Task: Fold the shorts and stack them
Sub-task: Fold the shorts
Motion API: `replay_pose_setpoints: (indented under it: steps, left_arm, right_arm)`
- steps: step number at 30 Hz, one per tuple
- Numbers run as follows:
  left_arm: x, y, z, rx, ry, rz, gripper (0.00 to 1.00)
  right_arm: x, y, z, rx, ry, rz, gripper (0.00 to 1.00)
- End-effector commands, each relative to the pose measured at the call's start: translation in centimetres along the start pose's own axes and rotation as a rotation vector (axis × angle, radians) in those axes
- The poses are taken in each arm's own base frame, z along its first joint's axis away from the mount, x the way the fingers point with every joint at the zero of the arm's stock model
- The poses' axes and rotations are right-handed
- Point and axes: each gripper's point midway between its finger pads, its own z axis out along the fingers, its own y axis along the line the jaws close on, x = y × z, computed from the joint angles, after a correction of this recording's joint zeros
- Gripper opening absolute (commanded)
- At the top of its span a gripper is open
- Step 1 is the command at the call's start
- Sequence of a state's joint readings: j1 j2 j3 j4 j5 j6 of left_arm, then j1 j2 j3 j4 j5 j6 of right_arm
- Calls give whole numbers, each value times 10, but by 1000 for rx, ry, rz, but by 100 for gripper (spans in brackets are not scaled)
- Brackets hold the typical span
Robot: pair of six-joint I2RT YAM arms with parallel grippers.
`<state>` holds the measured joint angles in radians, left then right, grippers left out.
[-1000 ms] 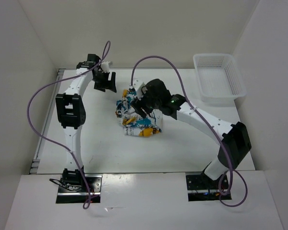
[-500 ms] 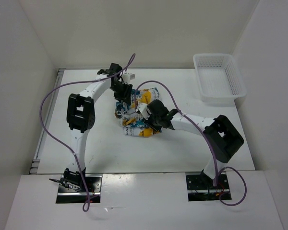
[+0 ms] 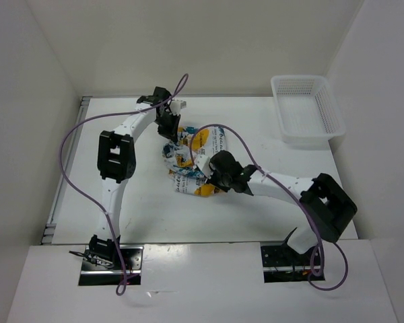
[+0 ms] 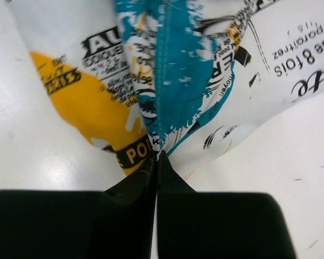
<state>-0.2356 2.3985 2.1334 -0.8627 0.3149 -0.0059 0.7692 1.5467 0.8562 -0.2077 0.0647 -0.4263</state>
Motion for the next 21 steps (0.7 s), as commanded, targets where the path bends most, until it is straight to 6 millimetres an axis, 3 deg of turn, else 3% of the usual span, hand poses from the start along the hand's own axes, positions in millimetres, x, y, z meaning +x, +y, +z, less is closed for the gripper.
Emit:
replay_pose_setpoints:
  steps: [1, 3, 4, 6, 7, 8, 10, 12, 13, 14, 15, 16, 17, 18, 19, 20, 21]
  left_arm:
    - [-20, 23, 1, -96, -56, 17, 14]
    - [-25, 22, -1, -96, -68, 21, 19]
    - [-25, 18, -1, -71, -69, 22, 23]
    - [-19, 12, -3, -43, -51, 16, 33]
    - [-19, 6, -7, -20, -55, 17, 52]
    - [-17, 3, -16, -20, -55, 17, 59]
    - [-17, -3, -32, -21, -65, 21, 70]
    - [-29, -16, -71, -26, -137, 47, 80]
    - [-28, -18, -82, -42, -147, 49, 82]
    - [-35, -24, -111, -66, -203, 67, 82]
    - [-35, -29, -124, -68, -222, 73, 82]
    - [-25, -31, -127, -67, -210, 69, 82]
    - [-22, -52, -139, -40, -226, 101, 82]
    - [-11, -61, -137, -21, -196, 105, 83]
    - [1, -68, -132, -1, -161, 105, 83]
    - [16, -70, -128, 18, -123, 93, 83]
    - [43, -76, -108, 61, -39, 77, 83]
  right_arm:
    - [-5, 20, -14, -32, -39, -76, 0]
    - [-2, 27, -13, -52, -35, -97, 3]
    - [-7, 25, -14, -48, -45, -96, 33]
    - [-13, 24, -13, -55, -52, -119, 46]
    - [-27, 19, -16, -43, -82, -116, 55]
    - [-29, 18, -19, -47, -72, -117, 57]
    - [-61, 7, -34, -31, -143, -103, 58]
    - [-87, -6, -56, -45, -226, -42, 58]
    - [-111, -20, -72, -36, -300, -1, 58]
    - [-114, -40, -80, -52, -341, 70, 58]
    - [-125, -55, -89, -48, -390, 148, 58]
    - [-125, -67, -87, -43, -399, 192, 58]
    - [-118, -84, -80, -21, -377, 248, 59]
    - [-115, -95, -56, -12, -326, 324, 60]
    - [-108, -103, -40, -15, -284, 377, 63]
    - [-92, -127, -25, 10, -239, 457, 66]
    - [-97, -147, -17, 21, -248, 505, 66]
